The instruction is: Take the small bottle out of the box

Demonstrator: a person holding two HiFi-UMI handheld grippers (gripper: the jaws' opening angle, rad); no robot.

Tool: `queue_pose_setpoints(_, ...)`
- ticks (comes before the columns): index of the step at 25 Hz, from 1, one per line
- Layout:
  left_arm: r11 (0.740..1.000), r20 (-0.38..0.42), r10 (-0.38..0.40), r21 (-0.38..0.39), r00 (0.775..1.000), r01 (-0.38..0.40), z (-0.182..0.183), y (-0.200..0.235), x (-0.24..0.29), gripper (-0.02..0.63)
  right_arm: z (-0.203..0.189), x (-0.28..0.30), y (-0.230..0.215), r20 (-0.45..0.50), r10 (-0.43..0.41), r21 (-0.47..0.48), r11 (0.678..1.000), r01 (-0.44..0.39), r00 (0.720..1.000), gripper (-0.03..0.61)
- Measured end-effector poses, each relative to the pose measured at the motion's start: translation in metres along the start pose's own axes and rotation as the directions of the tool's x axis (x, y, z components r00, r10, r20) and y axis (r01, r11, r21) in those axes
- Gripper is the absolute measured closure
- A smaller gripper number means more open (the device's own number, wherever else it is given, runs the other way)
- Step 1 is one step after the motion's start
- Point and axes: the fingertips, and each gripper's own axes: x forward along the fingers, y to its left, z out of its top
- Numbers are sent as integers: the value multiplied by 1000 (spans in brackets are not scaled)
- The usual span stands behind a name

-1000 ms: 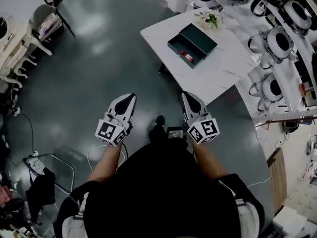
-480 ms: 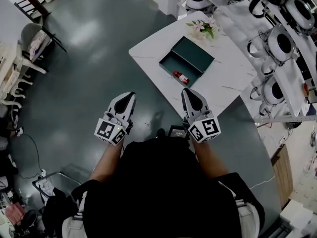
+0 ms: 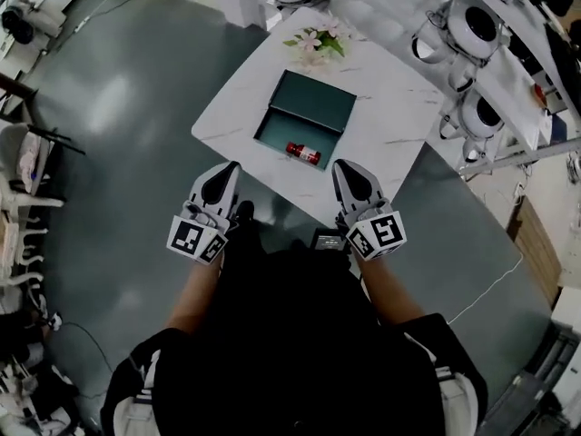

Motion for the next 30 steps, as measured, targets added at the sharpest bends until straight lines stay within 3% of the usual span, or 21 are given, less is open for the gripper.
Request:
queue_pose_setpoints(5,987,-27,-145,-74,989,143,-19,42,51,598,2,14,-21,15,-183,-28,983,183,983,545)
queue_pose_setpoints(8,962,-54,-267,-70,962,263,-19,57,80,598,5,23,-22,26,-286,-23,958,286,958,545)
queue_pose_setpoints(12,923,-88,-385,-52,919,381,-24,72,109,598,7,42,-18,18,-323,-69,944,324,946,545)
queue_pose_setpoints(17,885,-112,-465,-68,878,460,-37,76,129,598,0,60,-24,-83,-302,-145,946,288,950,543)
queue_pose_setpoints(23,850,-138,-526,-98,839,517,-60,60,131,598,-25,75,-40,-283,-215,-213,964,158,935,516)
queue_pose_setpoints(27,841,-152,-540,-117,828,528,-72,48,125,598,-52,84,-44,-456,-139,-238,971,31,879,446)
queue_pose_setpoints(30,839,-158,-543,-127,825,528,-78,46,120,598,-79,92,-41,-596,-56,-229,968,-102,801,422)
